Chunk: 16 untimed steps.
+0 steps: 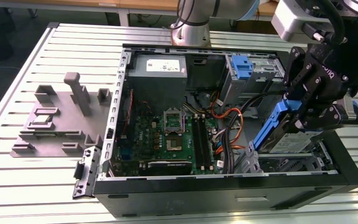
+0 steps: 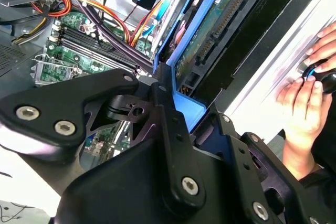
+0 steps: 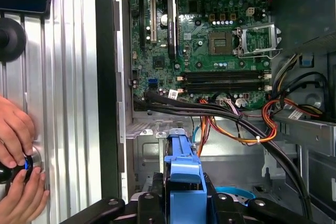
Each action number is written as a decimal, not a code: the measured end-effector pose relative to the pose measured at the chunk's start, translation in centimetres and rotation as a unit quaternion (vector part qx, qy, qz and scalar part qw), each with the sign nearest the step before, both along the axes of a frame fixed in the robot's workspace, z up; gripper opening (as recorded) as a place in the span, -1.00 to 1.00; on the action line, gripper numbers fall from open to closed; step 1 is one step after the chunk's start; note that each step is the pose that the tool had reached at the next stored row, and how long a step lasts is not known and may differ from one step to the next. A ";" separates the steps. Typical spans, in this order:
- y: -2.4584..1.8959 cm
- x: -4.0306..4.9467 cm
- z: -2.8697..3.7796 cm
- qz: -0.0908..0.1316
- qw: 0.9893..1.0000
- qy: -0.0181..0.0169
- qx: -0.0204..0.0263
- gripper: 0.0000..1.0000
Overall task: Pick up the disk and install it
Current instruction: 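Insert the disk into the insertion slot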
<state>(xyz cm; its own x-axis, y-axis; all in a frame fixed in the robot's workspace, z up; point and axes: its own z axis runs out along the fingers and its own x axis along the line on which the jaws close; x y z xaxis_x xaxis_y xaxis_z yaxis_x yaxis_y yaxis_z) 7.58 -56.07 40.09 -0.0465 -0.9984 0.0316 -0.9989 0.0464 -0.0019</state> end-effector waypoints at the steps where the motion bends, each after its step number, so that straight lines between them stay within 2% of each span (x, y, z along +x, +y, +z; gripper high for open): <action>1: 0.00 0.00 -0.01 0.000 1.000 0.000 0.000 -0.27; 5: 0.00 0.00 -0.04 0.000 1.000 0.000 0.000 -0.27; 16: -0.05 0.00 -0.79 0.000 1.000 0.000 0.000 -0.27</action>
<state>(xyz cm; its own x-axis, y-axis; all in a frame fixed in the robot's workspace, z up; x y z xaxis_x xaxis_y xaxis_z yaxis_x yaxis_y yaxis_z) 7.58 -56.12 39.31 -0.0465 -0.9984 0.0314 -0.9989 0.0464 -0.0019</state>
